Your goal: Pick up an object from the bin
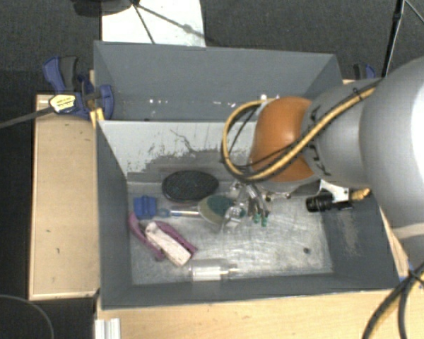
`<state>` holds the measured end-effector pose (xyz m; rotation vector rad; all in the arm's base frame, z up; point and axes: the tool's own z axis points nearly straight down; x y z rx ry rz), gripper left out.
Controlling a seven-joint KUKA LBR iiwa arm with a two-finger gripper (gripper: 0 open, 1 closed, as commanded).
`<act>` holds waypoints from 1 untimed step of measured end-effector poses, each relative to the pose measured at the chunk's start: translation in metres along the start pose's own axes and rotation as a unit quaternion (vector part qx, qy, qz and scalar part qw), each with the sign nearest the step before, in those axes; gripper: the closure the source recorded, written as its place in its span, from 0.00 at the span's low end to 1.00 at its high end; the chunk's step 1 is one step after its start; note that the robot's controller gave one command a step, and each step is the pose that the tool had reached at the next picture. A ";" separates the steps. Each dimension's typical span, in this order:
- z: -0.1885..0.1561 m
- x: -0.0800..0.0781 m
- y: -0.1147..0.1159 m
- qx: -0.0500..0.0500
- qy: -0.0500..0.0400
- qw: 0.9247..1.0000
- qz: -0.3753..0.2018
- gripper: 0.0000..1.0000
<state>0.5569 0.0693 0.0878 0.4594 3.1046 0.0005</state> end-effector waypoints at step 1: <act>-0.138 -0.006 0.015 -0.002 -0.003 1.000 -0.006 1.00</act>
Offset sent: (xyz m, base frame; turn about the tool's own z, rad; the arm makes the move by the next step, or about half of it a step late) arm 0.0072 0.0124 0.1325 -0.0058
